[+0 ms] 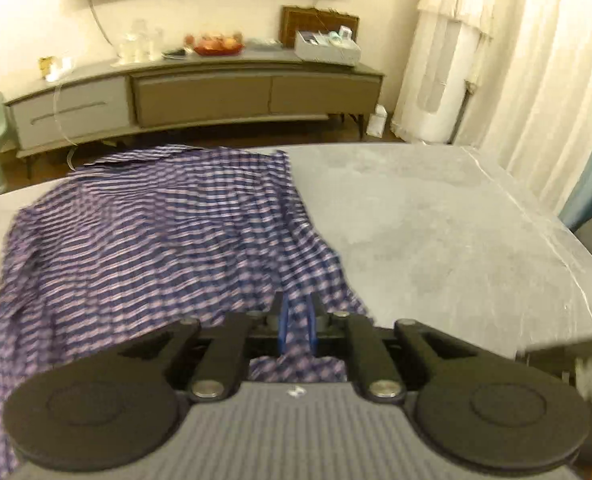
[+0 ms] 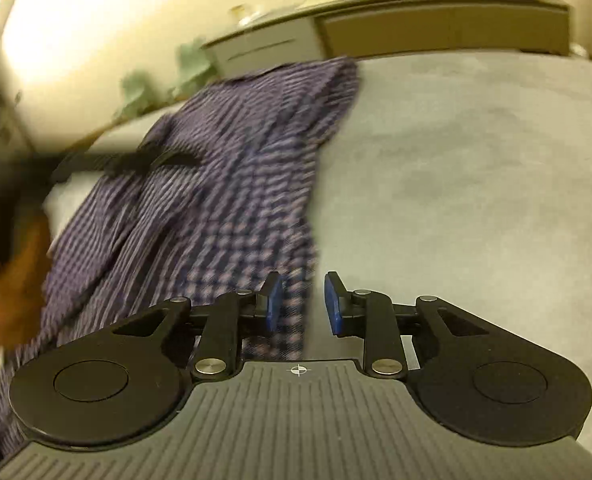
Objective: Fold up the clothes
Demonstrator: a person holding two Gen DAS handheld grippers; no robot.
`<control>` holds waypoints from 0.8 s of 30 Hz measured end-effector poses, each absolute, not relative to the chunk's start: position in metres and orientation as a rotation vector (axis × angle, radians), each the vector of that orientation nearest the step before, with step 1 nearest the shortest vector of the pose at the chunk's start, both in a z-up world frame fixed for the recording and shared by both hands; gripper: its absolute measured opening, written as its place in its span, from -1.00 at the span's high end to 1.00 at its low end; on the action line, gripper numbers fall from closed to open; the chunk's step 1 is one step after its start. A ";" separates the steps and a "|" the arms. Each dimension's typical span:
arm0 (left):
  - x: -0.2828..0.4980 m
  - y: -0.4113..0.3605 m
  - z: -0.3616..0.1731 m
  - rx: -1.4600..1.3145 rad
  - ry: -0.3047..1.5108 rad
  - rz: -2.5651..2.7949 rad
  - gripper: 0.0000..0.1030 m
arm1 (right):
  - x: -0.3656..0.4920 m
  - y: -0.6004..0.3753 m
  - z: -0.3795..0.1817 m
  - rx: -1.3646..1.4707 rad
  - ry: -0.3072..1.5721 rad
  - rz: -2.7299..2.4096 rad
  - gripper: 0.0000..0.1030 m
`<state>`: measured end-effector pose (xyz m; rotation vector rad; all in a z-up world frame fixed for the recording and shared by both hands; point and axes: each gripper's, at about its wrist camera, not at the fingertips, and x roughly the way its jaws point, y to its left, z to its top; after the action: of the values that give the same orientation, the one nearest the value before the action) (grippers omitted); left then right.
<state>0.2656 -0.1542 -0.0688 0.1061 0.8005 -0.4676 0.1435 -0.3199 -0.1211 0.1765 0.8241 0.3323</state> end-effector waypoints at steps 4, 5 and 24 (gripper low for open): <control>0.294 -0.165 -0.099 0.097 0.869 -0.398 0.76 | 0.130 -0.299 -0.122 0.015 0.785 0.296 0.92; 0.297 -0.164 -0.105 0.078 0.878 -0.391 0.75 | 0.127 -0.298 -0.122 0.003 0.784 0.284 0.96; 0.069 -0.107 -0.092 0.083 0.902 -0.637 0.72 | 0.009 -0.300 -0.132 0.194 0.794 0.336 0.58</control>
<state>0.0691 -0.1075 -0.0918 0.0829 0.9016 -0.6366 0.0089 -0.2999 -0.1321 0.1936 0.7943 0.3355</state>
